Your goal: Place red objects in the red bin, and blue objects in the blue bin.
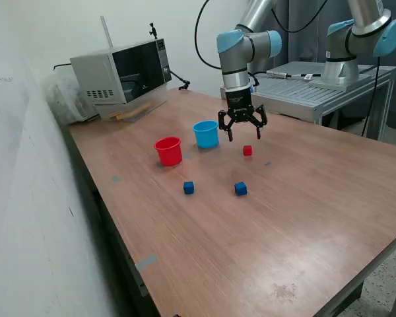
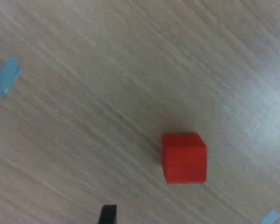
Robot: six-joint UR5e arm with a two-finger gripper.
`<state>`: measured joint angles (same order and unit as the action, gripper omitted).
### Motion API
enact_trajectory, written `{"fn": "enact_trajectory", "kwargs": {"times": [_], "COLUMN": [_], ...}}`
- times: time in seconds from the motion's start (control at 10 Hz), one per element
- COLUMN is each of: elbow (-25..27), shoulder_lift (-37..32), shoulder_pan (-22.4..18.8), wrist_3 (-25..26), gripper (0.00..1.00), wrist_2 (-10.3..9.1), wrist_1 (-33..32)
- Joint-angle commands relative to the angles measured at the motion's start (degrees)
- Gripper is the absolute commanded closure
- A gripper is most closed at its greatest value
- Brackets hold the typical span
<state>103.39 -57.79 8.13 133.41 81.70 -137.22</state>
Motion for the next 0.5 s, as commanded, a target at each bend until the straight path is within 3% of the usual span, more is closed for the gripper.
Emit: {"fn": "enact_trajectory", "kwargs": {"times": [0.0, 0.4], "elbow": [2.41, 2.60], "shoulder_lift": [0.57, 0.75], "shoulder_pan": [0.66, 0.66], "wrist_3": [0.71, 0.71], "gripper": [0.00, 0.00], "wrist_2": [0.21, 0.04], "wrist_1": [-0.68, -1.91]}}
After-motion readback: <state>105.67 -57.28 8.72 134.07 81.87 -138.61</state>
